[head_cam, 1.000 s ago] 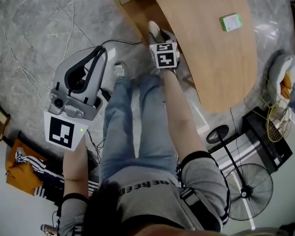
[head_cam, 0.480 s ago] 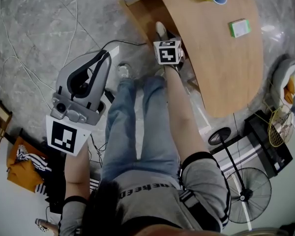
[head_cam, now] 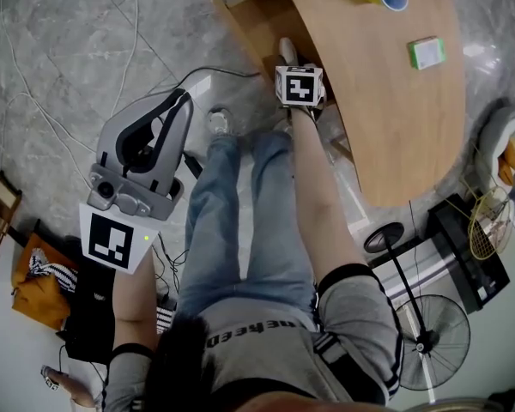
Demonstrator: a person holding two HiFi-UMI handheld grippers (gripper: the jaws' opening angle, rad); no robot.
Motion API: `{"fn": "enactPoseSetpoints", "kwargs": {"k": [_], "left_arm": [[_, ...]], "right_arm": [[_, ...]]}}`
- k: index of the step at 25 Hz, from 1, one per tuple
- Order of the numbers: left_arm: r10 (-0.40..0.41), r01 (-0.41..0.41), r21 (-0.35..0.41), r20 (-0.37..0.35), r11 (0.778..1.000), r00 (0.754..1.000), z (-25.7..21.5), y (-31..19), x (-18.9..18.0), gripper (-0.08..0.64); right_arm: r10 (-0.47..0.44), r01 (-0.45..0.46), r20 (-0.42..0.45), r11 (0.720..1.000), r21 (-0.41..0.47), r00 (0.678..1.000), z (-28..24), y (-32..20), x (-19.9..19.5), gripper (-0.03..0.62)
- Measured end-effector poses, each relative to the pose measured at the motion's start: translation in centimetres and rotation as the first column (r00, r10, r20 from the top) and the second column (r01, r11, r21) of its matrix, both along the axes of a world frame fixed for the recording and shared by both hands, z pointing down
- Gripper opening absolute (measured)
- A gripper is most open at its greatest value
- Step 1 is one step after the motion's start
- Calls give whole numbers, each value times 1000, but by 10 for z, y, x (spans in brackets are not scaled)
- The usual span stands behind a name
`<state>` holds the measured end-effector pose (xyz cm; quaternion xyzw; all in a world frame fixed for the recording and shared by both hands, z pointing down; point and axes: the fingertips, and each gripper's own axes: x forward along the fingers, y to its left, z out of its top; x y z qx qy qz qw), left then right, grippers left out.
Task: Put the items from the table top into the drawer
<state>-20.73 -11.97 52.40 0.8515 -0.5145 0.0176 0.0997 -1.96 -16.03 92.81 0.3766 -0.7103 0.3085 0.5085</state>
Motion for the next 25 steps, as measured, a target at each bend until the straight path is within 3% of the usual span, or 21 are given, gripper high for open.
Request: {"fn": "enactPoseSetpoints", "kwargs": {"k": [7,14,18,21,25], "left_arm": [[-8,8,-8,5,1000,1000,2,0,-1,14],[2,-2,1,9,1000,1000,-4,1,4,14],[18,-18,18,5,1000,1000,-13,2,10,14],[39,-39,35,-1,999,999,-21,3,18,14],[58,-57,52,-25,997,998,-33,4,24,14]], "right_arm": [[34,-34,14,999,-26,999,3,1,0,195],[38,-38,91,999,-1,995,-14,1,-7,202],[71,-77,125,996,41,990,-38,0,-3,114],[100,-113,150,990,84,984,-60,-1,6,3],[136,-167,223,978,127,965,-97,3,13,3]]}}
